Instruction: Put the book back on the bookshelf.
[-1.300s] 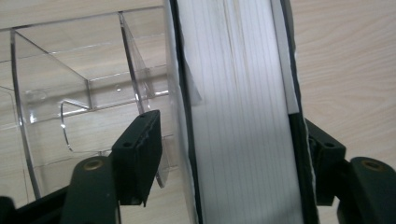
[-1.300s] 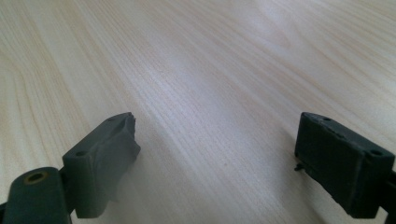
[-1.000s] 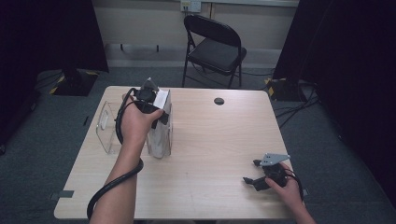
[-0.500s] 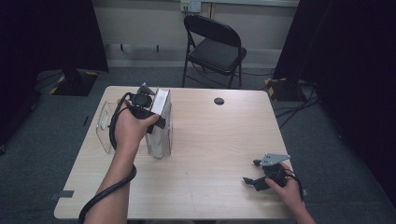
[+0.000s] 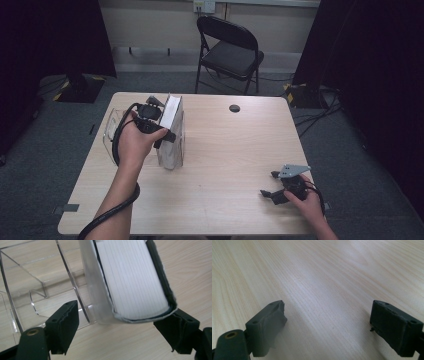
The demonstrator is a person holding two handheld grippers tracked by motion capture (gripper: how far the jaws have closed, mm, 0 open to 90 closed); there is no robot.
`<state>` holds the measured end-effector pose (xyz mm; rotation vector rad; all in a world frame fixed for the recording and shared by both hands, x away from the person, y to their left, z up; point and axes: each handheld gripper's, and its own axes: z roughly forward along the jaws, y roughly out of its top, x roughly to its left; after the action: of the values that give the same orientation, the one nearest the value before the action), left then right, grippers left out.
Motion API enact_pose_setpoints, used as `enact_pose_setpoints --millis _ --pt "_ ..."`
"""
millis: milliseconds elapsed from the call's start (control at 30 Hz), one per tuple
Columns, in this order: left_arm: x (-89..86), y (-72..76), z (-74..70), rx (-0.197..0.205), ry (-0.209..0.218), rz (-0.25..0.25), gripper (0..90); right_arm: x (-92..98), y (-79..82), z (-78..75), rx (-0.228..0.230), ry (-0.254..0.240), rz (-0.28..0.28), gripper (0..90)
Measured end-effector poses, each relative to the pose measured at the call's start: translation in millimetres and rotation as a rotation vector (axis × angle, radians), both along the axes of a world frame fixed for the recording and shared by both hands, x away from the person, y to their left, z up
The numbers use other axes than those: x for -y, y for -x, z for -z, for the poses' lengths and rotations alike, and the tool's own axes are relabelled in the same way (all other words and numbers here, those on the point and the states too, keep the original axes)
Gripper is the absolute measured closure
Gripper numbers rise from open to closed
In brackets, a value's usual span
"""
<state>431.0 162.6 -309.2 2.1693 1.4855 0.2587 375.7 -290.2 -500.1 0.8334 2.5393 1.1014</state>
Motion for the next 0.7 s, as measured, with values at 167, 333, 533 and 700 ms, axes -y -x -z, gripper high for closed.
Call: enact_pose_setpoints --millis 167,333,533,700 --pt "-0.1 5.5 3.1 0.001 -0.005 0.023 19.9 0.0 0.0 0.0 0.000 0.000 0.000 11.7" --pt "-0.5 9.9 5.6 0.006 -0.014 0.046 20.2 0.0 0.0 0.0 0.000 0.000 -0.001 11.7" --pt "-2.3 14.8 8.5 0.000 -0.004 0.053 20.4 0.0 0.1 0.0 -0.001 0.000 -0.001 11.7" --pt "-3.9 17.9 10.9 0.004 0.001 0.058 20.4 0.0 0.1 0.0 0.001 0.000 -0.004 11.7"
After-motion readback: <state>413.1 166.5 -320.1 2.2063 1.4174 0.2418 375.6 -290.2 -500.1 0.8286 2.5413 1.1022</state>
